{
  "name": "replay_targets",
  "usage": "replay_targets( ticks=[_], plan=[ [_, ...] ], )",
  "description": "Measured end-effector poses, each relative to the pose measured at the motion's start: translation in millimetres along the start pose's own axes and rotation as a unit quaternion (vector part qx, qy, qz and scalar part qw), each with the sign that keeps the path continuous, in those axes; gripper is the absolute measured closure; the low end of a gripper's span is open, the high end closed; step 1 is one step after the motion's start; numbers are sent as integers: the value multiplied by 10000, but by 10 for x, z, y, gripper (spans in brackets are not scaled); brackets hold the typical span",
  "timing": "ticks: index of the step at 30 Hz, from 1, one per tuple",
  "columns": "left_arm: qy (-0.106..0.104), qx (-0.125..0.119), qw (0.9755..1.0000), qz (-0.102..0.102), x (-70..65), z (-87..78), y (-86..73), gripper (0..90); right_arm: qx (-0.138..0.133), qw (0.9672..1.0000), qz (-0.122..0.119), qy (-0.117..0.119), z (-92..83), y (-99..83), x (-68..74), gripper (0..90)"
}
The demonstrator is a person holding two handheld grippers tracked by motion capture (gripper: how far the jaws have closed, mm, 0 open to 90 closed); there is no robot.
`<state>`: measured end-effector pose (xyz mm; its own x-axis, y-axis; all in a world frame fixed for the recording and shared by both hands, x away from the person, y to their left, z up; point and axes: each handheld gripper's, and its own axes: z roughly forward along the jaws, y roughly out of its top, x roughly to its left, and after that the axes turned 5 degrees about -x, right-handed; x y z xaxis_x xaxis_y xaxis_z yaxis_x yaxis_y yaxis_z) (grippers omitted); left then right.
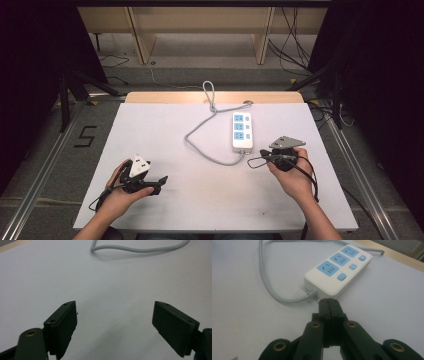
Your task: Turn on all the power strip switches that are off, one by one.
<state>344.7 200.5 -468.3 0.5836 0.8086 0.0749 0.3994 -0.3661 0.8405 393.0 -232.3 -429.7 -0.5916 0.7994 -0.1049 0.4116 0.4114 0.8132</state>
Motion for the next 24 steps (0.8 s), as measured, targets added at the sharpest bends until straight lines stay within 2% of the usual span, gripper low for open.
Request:
replay_targets(
  ticks=[7,24],
  plan=[
    [31,13,10000,-1,4,-15,-11,202,122,9999,-38,29,143,149,-64,900],
    [37,22,10000,40,-2,-11,-9,202,215,9997,128,3,413,425,-230,900]
  ],
)
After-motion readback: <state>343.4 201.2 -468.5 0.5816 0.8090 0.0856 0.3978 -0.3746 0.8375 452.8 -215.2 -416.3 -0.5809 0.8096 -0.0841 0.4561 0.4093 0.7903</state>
